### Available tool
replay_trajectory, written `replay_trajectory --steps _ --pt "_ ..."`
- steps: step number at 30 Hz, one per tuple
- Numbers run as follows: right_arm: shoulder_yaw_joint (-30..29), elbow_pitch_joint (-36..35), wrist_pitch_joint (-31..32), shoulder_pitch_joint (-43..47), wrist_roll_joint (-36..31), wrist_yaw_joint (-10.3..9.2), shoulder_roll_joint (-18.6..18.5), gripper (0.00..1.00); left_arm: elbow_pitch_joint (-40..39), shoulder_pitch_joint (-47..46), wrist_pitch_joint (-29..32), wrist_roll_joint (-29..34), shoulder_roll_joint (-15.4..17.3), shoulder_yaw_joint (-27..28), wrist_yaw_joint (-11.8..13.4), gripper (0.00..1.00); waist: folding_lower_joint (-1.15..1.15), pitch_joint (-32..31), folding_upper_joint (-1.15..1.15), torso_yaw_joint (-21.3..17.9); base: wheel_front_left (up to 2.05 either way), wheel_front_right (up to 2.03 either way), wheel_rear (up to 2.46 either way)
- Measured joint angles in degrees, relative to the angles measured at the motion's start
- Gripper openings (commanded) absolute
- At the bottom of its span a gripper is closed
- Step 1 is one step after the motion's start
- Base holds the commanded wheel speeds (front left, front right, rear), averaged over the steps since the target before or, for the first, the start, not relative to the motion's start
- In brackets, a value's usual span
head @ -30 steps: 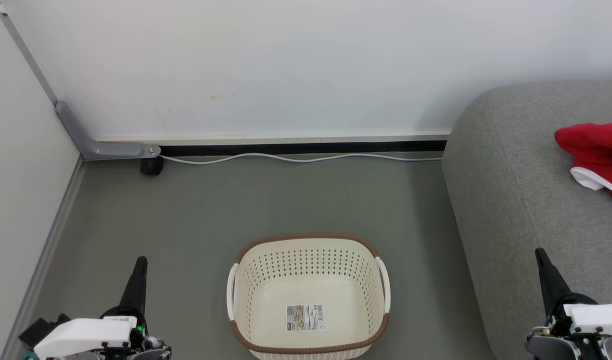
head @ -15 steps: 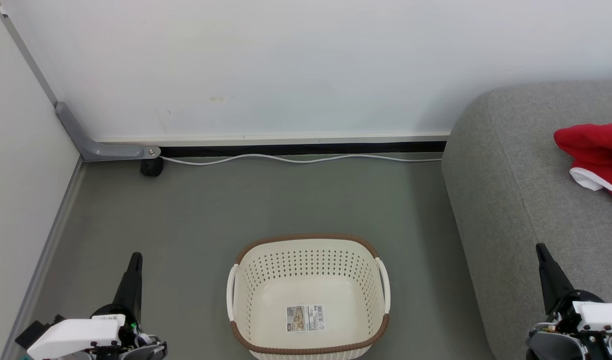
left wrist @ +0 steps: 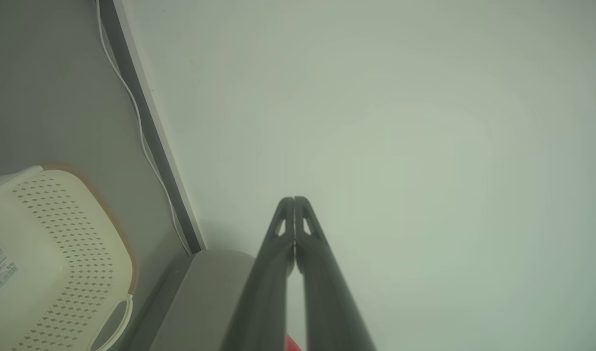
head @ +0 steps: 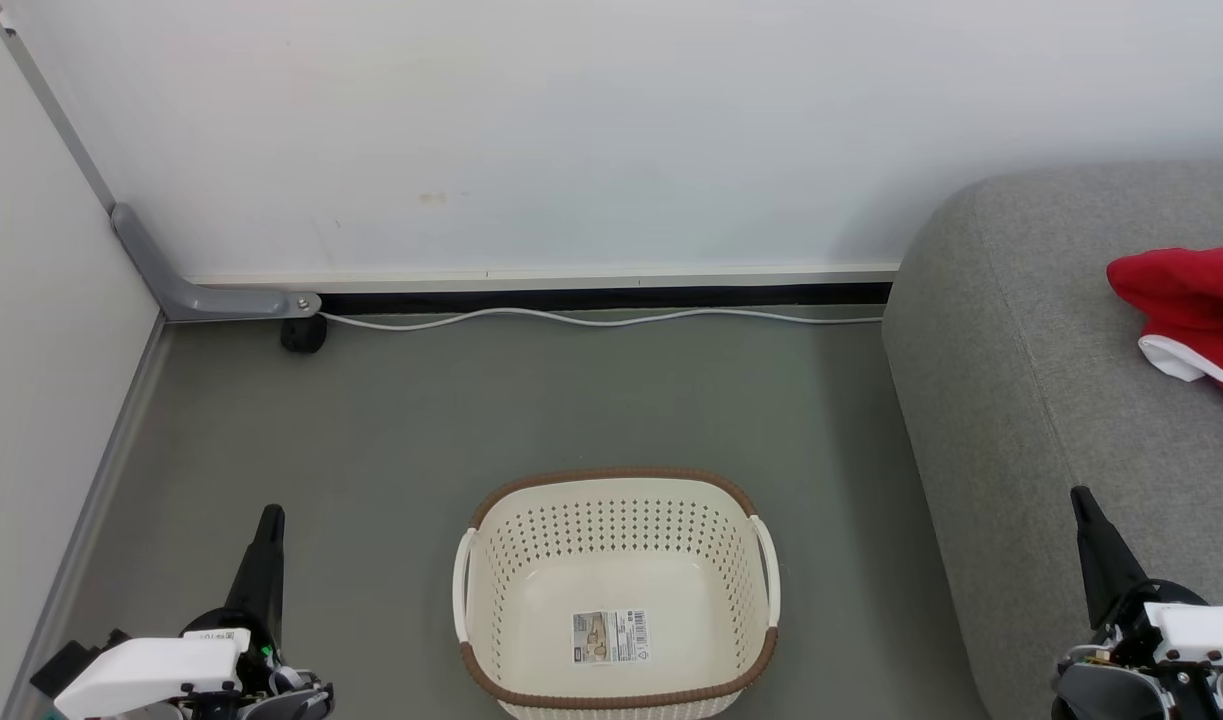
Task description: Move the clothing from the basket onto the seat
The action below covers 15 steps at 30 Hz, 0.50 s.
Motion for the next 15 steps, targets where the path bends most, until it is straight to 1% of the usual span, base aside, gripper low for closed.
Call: replay_trajectory --steps 15 --pt "0.0 0.0 0.0 0.0 0.0 0.0 0.01 0.0 0.0 0.0 0.0 0.0 0.0 0.0 0.0 0.0 0.0 0.0 0.0 0.0 0.0 0.0 0.0"
